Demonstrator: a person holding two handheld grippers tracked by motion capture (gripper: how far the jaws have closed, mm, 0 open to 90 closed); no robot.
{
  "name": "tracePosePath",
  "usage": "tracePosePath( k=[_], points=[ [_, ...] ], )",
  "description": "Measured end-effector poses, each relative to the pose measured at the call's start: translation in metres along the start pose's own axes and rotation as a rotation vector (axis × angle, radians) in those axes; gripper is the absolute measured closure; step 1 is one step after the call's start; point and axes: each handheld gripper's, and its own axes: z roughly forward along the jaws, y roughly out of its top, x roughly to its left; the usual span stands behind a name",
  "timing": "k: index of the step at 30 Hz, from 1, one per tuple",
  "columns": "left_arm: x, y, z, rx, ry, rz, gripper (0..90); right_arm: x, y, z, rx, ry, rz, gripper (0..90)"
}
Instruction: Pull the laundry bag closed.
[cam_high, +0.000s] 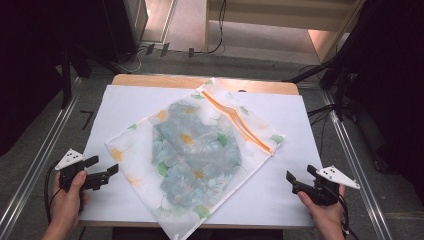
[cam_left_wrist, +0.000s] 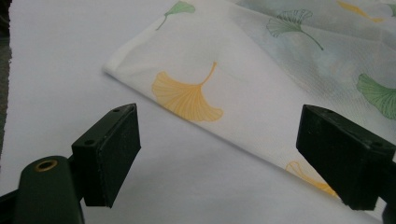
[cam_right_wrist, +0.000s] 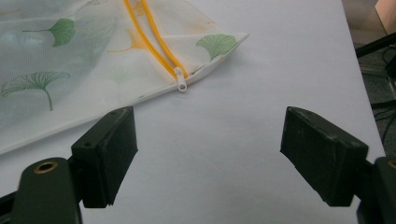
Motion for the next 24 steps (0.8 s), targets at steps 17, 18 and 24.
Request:
tracePosePath(
  k=[17, 18, 24],
  points=[
    [-0.015, -0.003, 0.015, 0.075, -0.011, -0.022, 14.3, -0.009, 0.033, 0.049, 0.04, -0.025, 0.013, 20.6],
    [-0.017, -0.004, 0.016, 0.085, -0.011, -0.012, 14.2, -0.011, 0.038, 0.057, 0.05, -0.024, 0.015, 21.6],
    [-0.029, -0.004, 0.022, 0.125, -0.047, -0.024, 14.3, -0.017, 0.047, 0.079, 0.082, -0.031, 0.046, 22.1]
  ],
)
